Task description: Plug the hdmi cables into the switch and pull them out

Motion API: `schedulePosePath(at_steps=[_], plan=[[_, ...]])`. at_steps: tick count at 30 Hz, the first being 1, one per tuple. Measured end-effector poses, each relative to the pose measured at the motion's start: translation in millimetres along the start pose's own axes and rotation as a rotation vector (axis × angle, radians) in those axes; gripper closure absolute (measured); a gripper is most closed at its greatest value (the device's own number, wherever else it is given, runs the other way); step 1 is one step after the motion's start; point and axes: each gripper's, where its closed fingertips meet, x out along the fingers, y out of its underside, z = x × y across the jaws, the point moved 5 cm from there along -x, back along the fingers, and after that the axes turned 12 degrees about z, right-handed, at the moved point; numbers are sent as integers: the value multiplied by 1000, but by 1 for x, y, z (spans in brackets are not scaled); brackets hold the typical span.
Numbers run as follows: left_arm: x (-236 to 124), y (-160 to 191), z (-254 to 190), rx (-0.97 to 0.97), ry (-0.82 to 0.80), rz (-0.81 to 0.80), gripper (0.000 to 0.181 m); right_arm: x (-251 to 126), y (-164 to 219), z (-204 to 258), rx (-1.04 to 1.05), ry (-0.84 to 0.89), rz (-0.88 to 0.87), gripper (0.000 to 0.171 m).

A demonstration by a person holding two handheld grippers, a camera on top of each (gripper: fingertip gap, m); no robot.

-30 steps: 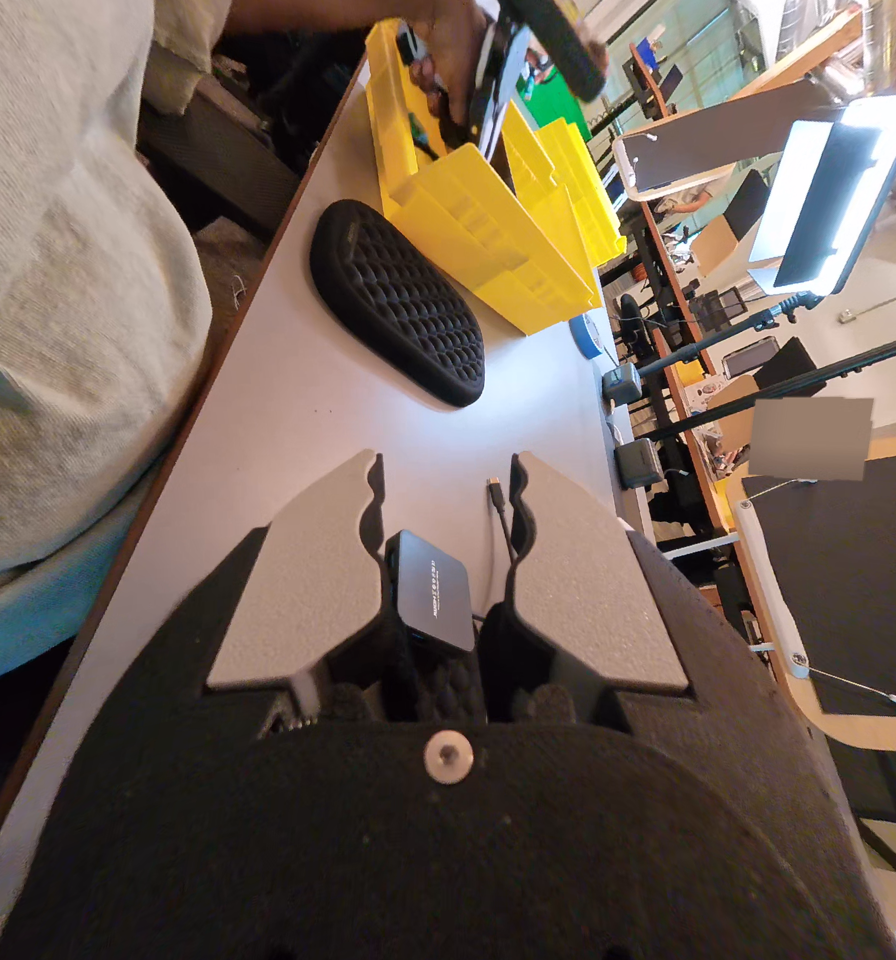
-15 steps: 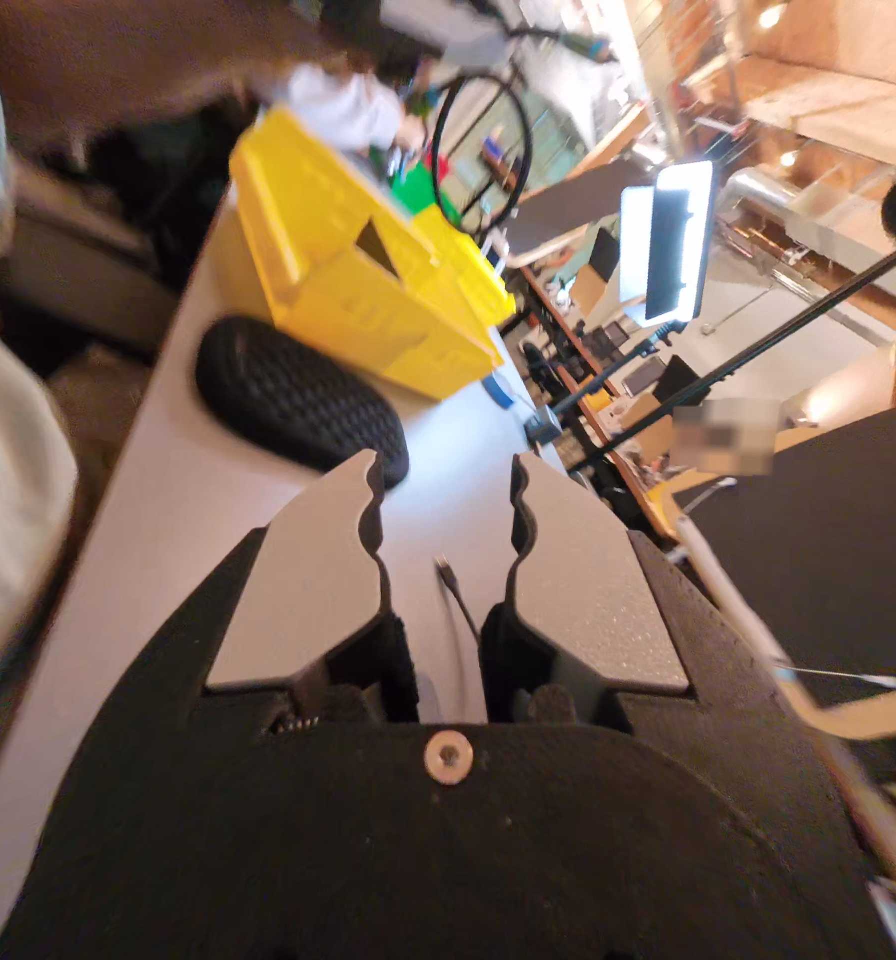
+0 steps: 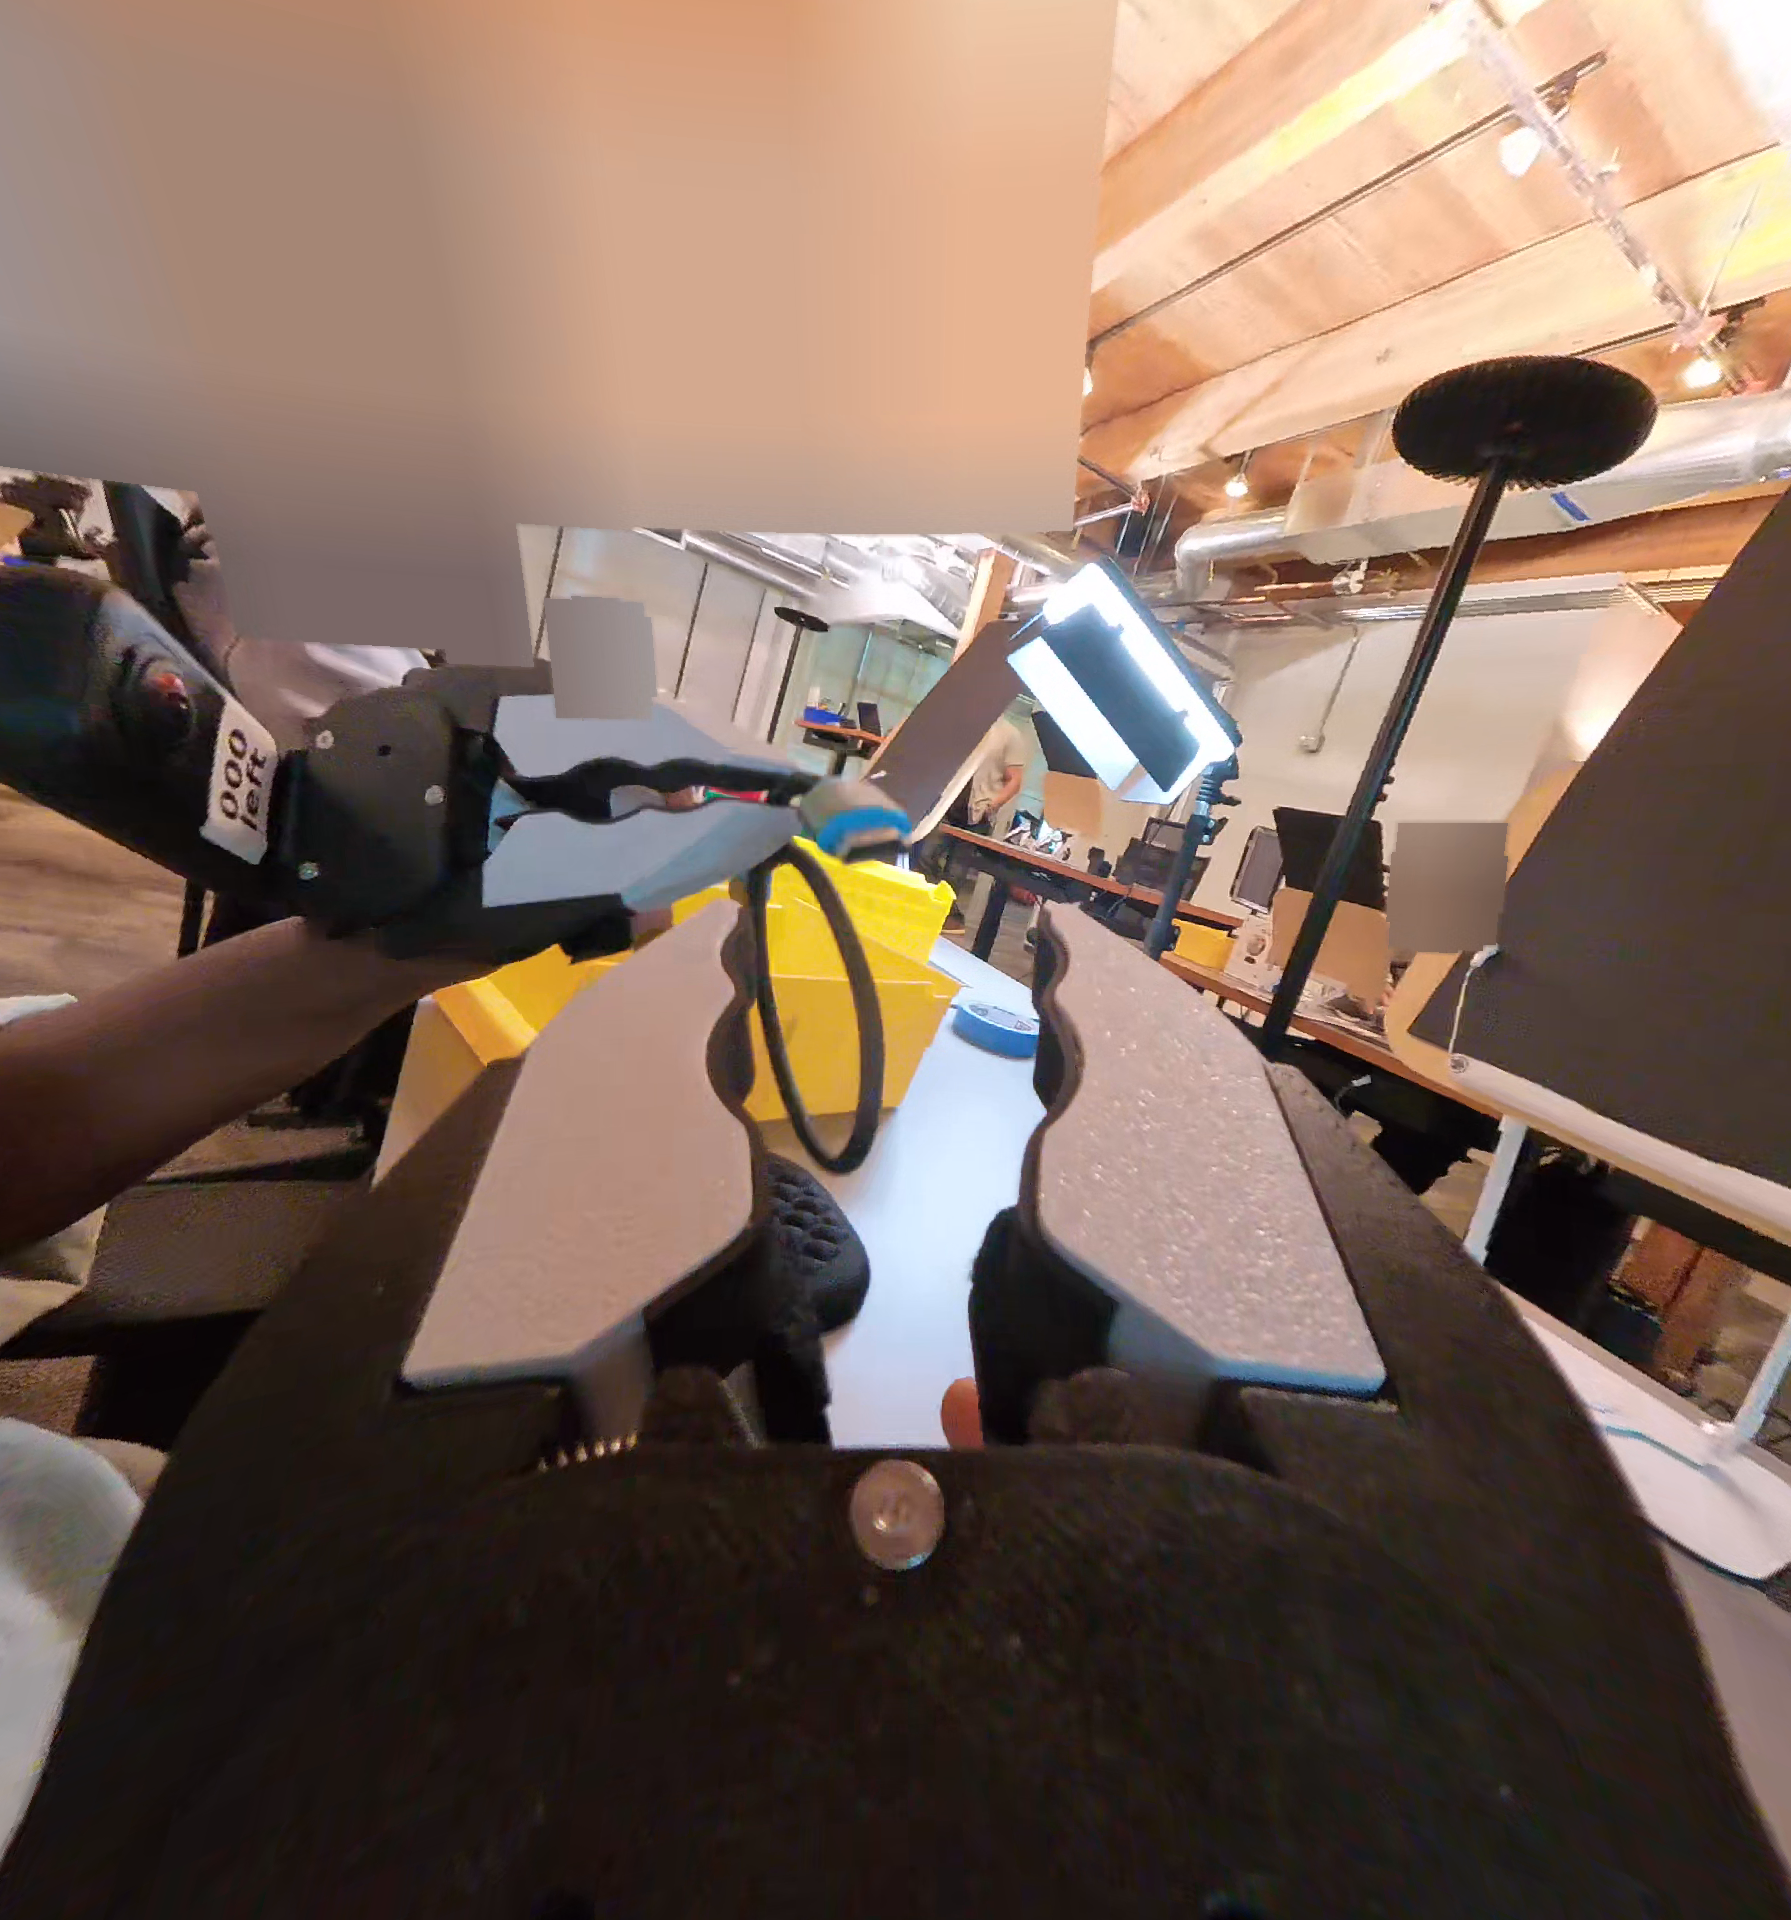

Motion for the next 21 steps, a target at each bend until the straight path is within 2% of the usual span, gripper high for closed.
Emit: schedulePosePath(at_steps=[6,9,12,14,15,17,18,20,21], plan=[[3,-17,-19,-10,68,-44,176,-3,-2,3,-50,-8,51,130],[3,-19,-23,-8,82,-47,176,-2,-1,5,-68,-13,87,148],[3,-17,-25,-31,112,-50,176,-3,0,6,-74,-27,111,149],[2,-17,-28,-71,212,-62,175,-5,0,7,-89,-52,125,150],[0,-16,-29,-133,304,-74,172,-7,1,8,-100,-78,127,150],[-7,-19,-26,-307,502,-133,143,-12,5,11,-131,-149,133,150],[-12,-23,-23,-386,589,-185,134,-14,8,13,-147,-192,131,150],[-19,-29,-11,-527,646,-294,121,-16,15,18,-158,-267,120,152],[-22,-32,-9,-562,678,-326,108,-17,18,19,-159,-284,117,153]])
